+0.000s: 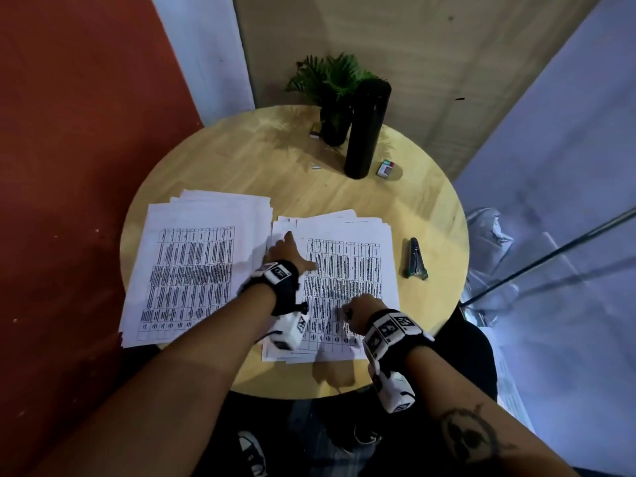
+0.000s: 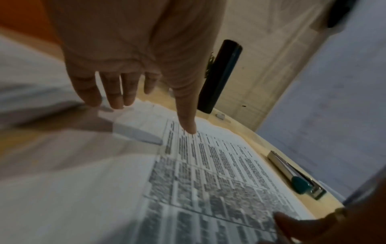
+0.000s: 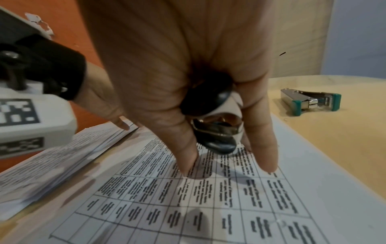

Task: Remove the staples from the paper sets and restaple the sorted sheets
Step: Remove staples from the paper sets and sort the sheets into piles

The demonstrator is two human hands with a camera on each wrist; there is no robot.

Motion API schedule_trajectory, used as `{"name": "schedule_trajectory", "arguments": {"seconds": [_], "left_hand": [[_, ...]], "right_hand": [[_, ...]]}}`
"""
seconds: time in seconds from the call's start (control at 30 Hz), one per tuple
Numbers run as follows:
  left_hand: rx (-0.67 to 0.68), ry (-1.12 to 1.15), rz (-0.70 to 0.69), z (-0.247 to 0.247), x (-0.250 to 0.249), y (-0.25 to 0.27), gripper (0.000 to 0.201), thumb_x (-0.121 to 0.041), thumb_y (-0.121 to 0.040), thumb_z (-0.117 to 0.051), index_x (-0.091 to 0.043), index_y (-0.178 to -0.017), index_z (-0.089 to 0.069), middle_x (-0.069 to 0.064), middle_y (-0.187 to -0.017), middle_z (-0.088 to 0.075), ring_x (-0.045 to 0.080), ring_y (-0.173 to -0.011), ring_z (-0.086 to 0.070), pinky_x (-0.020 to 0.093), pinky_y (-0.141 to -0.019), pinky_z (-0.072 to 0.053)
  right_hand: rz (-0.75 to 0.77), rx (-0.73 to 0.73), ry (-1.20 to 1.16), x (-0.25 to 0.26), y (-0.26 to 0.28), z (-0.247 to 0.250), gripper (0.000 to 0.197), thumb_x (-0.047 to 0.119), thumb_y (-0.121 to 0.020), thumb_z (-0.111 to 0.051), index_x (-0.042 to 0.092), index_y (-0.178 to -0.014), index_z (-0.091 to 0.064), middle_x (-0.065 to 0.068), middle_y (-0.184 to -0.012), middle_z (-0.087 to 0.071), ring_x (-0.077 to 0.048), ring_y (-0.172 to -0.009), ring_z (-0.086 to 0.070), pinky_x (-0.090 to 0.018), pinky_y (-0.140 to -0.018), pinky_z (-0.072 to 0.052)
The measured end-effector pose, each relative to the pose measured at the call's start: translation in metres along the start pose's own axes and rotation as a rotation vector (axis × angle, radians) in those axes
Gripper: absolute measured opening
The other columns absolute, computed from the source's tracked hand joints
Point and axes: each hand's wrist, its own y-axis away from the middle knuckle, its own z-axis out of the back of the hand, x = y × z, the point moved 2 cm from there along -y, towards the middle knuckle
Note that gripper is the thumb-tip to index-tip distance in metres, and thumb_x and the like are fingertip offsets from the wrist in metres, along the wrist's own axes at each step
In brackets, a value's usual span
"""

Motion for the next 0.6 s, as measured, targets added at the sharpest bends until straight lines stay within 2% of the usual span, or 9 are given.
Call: {"name": "schedule_trajectory", "arguments": {"seconds": [0.13, 0.27, 0.37, 0.43, 0.5, 0.6], "left_hand": [[-0.013, 0.104, 0.152, -0.012, -0.002, -0.006, 0.118, -0.046, -0.066, -0.082, -0.009, -0.149, -0.007, 0.016, -0.153, -0.024, 0.035, -0.139, -0.028, 0.049, -0.109, -0.032], [0.105, 0.435, 0.269, -0.008, -0.006, -0.012, 0.107, -0.032, -0.062, -0.087, -0.002, -0.143, -0.024, 0.020, -0.141, -0.042, 0.038, -0.124, -0.045, 0.046, -0.097, -0.046], [0.119, 0.434, 0.259, -0.007, -0.007, -0.011, 0.076, -0.033, -0.082, -0.071, 0.004, -0.139, -0.036, 0.019, -0.134, -0.051, 0.036, -0.121, -0.050, 0.032, -0.090, -0.044], [0.108, 0.375, 0.228, -0.003, -0.004, -0.011, 0.065, -0.032, -0.089, -0.063, 0.001, -0.140, -0.039, 0.016, -0.139, -0.050, 0.031, -0.123, -0.051, 0.031, -0.099, -0.041], [0.084, 0.312, 0.200, 0.002, -0.002, -0.007, 0.055, -0.028, -0.091, -0.062, 0.000, -0.136, -0.046, 0.014, -0.141, -0.048, 0.027, -0.125, -0.050, 0.028, -0.101, -0.037], [0.050, 0.288, 0.113, 0.011, -0.002, -0.005, 0.040, -0.022, -0.085, -0.070, 0.002, -0.116, -0.063, 0.014, -0.125, -0.061, 0.027, -0.114, -0.058, 0.030, -0.097, -0.044]], "right_hand": [[-0.021, -0.014, -0.024, -0.001, 0.000, -0.003, 0.035, 0.010, -0.089, -0.044, 0.010, -0.120, -0.059, -0.018, -0.124, -0.054, -0.033, -0.113, -0.054, -0.039, -0.093, -0.049], [-0.022, -0.033, -0.026, -0.002, -0.003, -0.007, 0.035, 0.012, -0.089, -0.045, 0.011, -0.122, -0.058, -0.018, -0.127, -0.051, -0.032, -0.116, -0.052, -0.039, -0.095, -0.048], [-0.023, -0.033, -0.047, -0.002, -0.004, -0.008, 0.037, 0.011, -0.089, -0.046, 0.013, -0.124, -0.057, -0.017, -0.128, -0.050, -0.032, -0.115, -0.053, -0.039, -0.097, -0.047], [-0.022, -0.029, -0.060, -0.002, -0.001, -0.007, 0.037, 0.012, -0.089, -0.046, 0.013, -0.125, -0.057, -0.017, -0.129, -0.048, -0.032, -0.115, -0.053, -0.040, -0.098, -0.046], [-0.003, -0.035, -0.066, -0.002, 0.003, -0.005, 0.036, 0.011, -0.090, -0.045, 0.012, -0.124, -0.057, -0.017, -0.128, -0.049, -0.033, -0.114, -0.053, -0.040, -0.097, -0.046], [0.036, -0.020, -0.126, -0.007, 0.009, 0.000, 0.036, 0.007, -0.092, -0.040, 0.012, -0.122, -0.059, -0.016, -0.126, -0.054, -0.032, -0.114, -0.054, -0.038, -0.096, -0.047]]}}
